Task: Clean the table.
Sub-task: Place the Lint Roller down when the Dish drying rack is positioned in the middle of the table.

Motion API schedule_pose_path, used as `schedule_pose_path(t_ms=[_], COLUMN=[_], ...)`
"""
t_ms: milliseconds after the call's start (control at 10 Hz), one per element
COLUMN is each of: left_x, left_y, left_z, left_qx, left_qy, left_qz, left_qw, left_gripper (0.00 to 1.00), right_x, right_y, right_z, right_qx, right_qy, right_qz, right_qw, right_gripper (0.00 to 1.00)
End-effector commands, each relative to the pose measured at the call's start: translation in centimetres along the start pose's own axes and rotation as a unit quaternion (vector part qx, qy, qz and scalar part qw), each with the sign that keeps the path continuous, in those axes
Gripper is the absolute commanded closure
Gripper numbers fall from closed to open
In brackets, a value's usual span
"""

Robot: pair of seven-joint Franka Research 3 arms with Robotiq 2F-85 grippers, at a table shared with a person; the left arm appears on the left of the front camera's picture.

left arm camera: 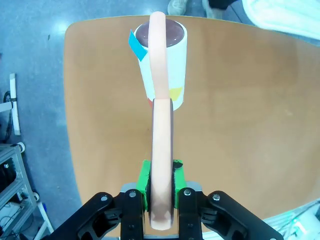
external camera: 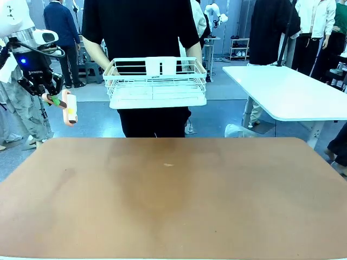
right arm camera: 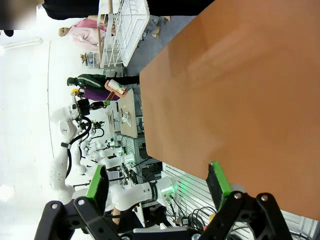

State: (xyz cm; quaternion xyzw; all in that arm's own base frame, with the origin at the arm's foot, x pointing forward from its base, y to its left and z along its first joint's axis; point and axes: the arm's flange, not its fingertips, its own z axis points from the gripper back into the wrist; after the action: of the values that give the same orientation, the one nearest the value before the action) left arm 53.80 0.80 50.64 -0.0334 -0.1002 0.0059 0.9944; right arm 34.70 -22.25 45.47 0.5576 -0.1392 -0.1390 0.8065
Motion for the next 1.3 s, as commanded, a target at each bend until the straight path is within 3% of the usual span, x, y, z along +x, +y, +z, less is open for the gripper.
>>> schedule_pose_path(t_ms=[0,1200], left_x=[-0.11,-0.11], left_y=[0.03,0.03], left_z=[0.46,0.46], left_qx=[0.001,0.001], left_qy=[0.000,0.000], left_qz=[0.000,0.000], left_qw=[1.000,1.000], left_gripper=[0.78,0.78], right_x=[-0.12,-0.12], right_y=[0.29,0.29], right_z=[0.11,0.11], right_qx=[0.005,0.005], right_qy=[-0.001,-0.001], right_qz=[0.002,0.002], right_qw=[1.000,1.000], right_gripper=[0.00,0.00])
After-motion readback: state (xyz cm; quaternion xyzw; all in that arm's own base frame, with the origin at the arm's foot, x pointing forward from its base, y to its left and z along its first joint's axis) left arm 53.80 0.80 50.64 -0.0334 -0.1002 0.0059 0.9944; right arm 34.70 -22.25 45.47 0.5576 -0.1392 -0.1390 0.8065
